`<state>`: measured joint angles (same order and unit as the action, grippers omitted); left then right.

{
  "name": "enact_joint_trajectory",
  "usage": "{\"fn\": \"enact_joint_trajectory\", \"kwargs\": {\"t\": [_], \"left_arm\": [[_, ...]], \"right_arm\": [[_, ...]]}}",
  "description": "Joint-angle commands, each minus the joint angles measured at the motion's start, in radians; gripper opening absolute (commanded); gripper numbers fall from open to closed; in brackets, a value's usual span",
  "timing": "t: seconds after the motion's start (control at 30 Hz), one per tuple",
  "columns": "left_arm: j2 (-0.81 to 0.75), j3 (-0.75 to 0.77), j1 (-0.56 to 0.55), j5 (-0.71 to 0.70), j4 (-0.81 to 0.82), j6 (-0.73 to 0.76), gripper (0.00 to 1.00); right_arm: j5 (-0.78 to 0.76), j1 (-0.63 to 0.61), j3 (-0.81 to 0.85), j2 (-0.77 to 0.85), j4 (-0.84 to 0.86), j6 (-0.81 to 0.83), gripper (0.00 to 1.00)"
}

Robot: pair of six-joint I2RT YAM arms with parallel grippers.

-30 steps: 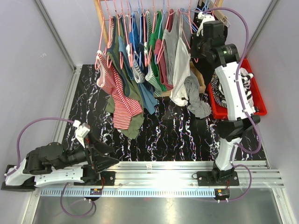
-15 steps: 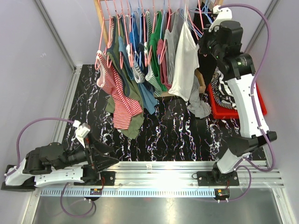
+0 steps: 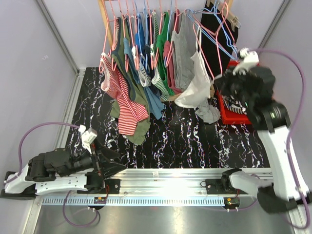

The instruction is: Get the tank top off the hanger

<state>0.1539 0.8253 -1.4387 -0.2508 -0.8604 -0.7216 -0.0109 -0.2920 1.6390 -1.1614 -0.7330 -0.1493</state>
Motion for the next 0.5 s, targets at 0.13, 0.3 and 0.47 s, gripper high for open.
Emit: {"fn": "enact_joint_trajectory", "kwargs": {"t": [0.13,0.3,0.47], "left_arm": [[0.145,0.047,-0.005,-0.071,0.138,0.106,0.99],[0.274,0.060,-0.005,-0.143,0.233,0.215,0.99],[0.392,0.084,-0.005,-0.185,0.366,0.359,0.99]], "right_arm": [[0.236,0.004,-0.200,0.403,-0.057,-0.117,0.00],[0.383,0.004,-0.235,0.609,-0.166,-0.167,0.00],[0.578,0.004,-0.222,0.649,-0.311,-0.171,0.00]]}}
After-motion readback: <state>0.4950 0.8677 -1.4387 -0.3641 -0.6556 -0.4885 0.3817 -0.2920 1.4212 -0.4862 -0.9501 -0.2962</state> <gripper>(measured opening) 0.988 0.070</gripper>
